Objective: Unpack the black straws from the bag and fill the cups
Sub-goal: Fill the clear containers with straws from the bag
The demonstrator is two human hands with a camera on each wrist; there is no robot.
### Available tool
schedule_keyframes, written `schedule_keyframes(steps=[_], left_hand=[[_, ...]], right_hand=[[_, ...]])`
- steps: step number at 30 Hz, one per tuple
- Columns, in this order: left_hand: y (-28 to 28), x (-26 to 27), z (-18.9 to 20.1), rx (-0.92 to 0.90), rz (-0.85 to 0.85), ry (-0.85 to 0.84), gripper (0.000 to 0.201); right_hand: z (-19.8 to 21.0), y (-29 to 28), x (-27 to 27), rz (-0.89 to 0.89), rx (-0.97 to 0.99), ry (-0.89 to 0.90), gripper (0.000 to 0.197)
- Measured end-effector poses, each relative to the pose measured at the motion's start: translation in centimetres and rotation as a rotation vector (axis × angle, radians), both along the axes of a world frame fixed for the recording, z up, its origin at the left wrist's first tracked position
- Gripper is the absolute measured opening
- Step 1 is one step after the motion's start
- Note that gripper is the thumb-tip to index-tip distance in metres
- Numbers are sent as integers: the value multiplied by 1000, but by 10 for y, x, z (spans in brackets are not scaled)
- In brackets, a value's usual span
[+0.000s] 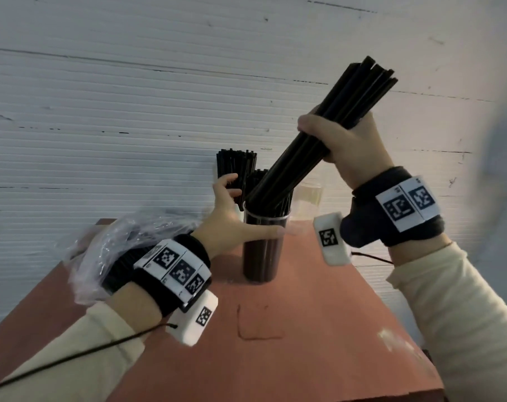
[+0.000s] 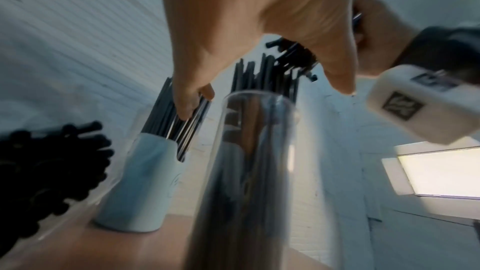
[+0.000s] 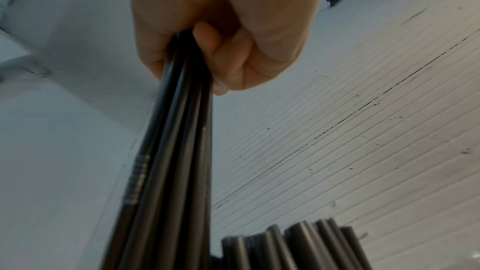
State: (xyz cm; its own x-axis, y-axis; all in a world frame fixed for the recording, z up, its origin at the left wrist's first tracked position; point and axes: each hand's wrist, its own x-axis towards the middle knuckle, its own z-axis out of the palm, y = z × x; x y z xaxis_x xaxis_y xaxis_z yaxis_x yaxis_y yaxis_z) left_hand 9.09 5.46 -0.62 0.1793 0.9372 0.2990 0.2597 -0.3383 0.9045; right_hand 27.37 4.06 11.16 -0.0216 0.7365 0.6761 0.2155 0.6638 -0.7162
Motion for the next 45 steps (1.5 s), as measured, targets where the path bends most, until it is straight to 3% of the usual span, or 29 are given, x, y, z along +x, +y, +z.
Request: schedule_keyframes(steps=[4, 9, 12, 14, 18, 21, 25, 28, 32, 35, 38, 42, 45], left_hand=[[28, -1, -1, -111, -140, 68, 120], [44, -1, -2, -99, -185, 81, 86], [46, -2, -3, -87, -202, 64, 59], [47, -3, -4, -74, -205, 70, 54], [48, -5, -5, -55, -210, 67, 61], [45, -6, -5, -56, -251, 61, 60], [46, -13, -7, -145, -314, -17, 75], [48, -19, -4, -197, -327, -109, 72], [48, -23, 1, -181, -428, -26, 49], [50, -22, 3, -178, -449, -24, 44], [52, -18, 6, -165, -414, -12, 48], [52, -10, 3, -104, -333, 18, 75], [52, -11, 2, -151, -338, 31, 58]], right_hand=[[4, 15, -2, -25, -7, -90, 36], [-1, 23, -4, -41, 4, -251, 14], [-1, 27, -5, -30, 18, -296, 14], [-1, 30, -8, -30, 15, -325, 16], [-9, 36, -15, -4, -82, -431, 19], [-15, 39, -19, -24, -107, -425, 26], [-16, 36, -18, -33, -100, -410, 30], [-17, 32, -14, -26, -75, -393, 28], [-19, 29, -11, -16, -60, -285, 23], [-19, 28, -10, -7, -54, -221, 14], [-18, 28, -10, 3, -49, -199, 11], [-15, 28, -12, -6, -26, -235, 22], [-17, 30, -13, 4, -39, -297, 32]])
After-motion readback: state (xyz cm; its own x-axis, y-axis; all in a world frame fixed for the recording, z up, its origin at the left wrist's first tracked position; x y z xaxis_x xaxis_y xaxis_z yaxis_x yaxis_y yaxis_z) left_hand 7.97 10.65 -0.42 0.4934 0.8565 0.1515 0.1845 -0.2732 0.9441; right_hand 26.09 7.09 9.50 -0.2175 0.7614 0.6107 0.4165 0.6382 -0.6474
